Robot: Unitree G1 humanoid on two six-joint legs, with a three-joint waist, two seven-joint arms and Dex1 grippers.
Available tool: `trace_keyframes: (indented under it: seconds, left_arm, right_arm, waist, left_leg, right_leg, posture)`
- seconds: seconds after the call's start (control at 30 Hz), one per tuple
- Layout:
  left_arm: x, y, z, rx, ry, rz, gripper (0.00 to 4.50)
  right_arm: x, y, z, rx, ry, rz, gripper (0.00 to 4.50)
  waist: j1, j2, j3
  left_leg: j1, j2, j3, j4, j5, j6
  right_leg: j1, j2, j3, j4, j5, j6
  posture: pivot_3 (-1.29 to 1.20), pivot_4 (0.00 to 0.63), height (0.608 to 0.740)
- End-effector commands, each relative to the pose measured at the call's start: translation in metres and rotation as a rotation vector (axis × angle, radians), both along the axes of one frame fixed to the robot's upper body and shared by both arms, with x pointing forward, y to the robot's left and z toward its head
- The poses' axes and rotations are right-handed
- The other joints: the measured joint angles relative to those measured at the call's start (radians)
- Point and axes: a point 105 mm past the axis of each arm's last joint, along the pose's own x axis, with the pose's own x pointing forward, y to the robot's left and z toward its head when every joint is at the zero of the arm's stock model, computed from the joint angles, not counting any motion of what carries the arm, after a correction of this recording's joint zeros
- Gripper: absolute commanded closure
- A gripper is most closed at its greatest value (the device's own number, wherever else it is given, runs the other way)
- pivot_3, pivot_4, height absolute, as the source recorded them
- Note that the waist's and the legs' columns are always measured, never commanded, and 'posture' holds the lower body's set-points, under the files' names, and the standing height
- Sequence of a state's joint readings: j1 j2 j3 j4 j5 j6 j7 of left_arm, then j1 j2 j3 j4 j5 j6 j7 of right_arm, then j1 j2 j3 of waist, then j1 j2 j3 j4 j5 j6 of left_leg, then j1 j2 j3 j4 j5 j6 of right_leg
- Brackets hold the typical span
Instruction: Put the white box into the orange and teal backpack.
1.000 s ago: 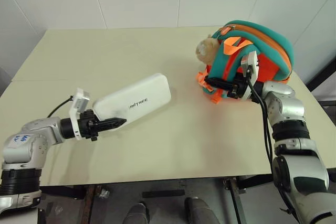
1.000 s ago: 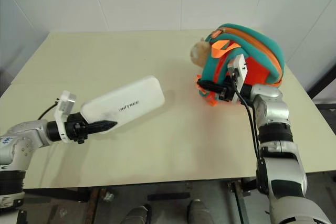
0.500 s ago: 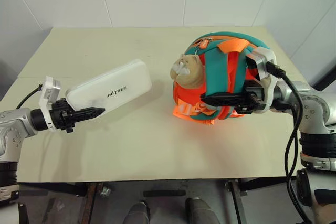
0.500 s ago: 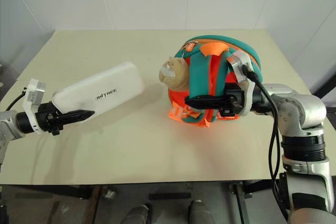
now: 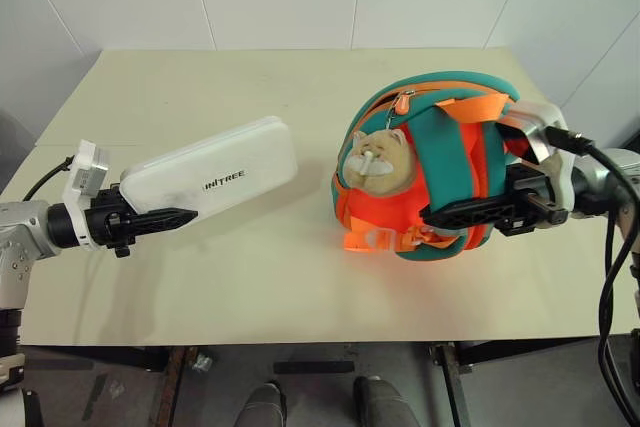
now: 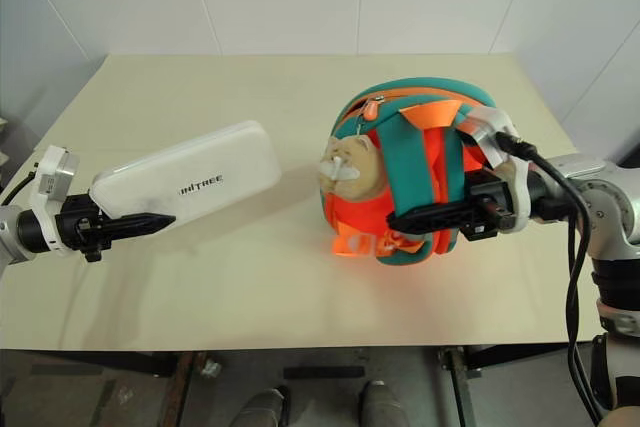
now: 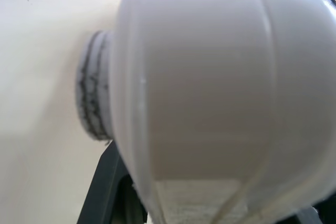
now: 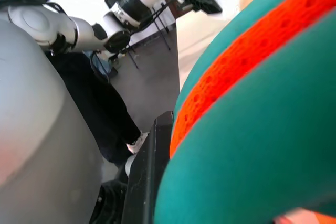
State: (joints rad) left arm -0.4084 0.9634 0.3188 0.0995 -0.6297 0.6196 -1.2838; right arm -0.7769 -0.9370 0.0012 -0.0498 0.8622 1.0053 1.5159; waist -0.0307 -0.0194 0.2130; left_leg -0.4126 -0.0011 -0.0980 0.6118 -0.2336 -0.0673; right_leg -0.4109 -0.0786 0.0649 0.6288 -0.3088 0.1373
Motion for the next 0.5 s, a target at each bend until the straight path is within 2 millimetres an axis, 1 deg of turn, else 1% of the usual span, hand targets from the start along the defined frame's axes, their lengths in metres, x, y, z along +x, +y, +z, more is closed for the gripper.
trace_keyframes:
  seconds: [0.03, 0.1, 0.2, 0.33, 0.5]
  left_arm:
    - [-0.010, -0.013, 0.019, 0.043, -0.076, -0.090, 3.11]
    - [-0.012, -0.016, 0.018, 0.089, -0.085, -0.114, 3.11]
    - [-0.006, -0.023, 0.027, 0.103, -0.127, -0.132, 3.11]
    - [0.009, -0.039, 0.036, 0.118, -0.179, -0.178, 3.11]
    - [0.022, -0.048, 0.045, 0.126, -0.223, -0.216, 3.11]
  right_arm:
    - [-0.002, 0.006, -0.002, 0.001, -0.049, 0.028, 4.50]
    - [0.001, 0.006, -0.006, -0.005, -0.046, 0.008, 4.50]
    - [-0.001, 0.007, -0.012, -0.014, -0.032, 0.015, 4.50]
    - [-0.002, 0.006, -0.019, -0.024, -0.022, 0.012, 4.50]
    - [-0.007, 0.006, -0.021, -0.033, -0.012, 0.021, 4.50]
  waist:
    - [0.001, 0.000, 0.000]
    - [0.000, 0.000, 0.000]
    - [0.002, 0.000, 0.000]
    - [0.002, 0.000, 0.000]
    - [-0.002, 0.000, 0.000]
  left_leg:
    - [0.000, 0.000, 0.000, 0.000, 0.000, 0.000]
    - [0.000, 0.000, 0.000, 0.000, 0.000, 0.000]
    - [0.000, 0.000, 0.000, 0.000, 0.000, 0.000]
    - [0.000, 0.000, 0.000, 0.002, 0.000, 0.000]
    - [0.002, 0.000, 0.000, 0.002, 0.001, 0.000]
  right_leg:
    - [0.000, 0.000, 0.000, 0.000, 0.000, 0.000]
    - [0.000, 0.000, 0.000, 0.000, 0.000, 0.000]
    - [0.000, 0.000, 0.000, 0.001, 0.000, 0.000]
    - [0.001, 0.000, 0.000, 0.002, 0.000, 0.001]
    - [0.001, 0.001, 0.000, 0.003, 0.000, 0.001]
  posture:
    - [0.00, 0.150, 0.740]
    - [0.00, 0.150, 0.740]
    - [0.00, 0.150, 0.740]
    - [0.00, 0.150, 0.740]
    - [0.00, 0.150, 0.740]
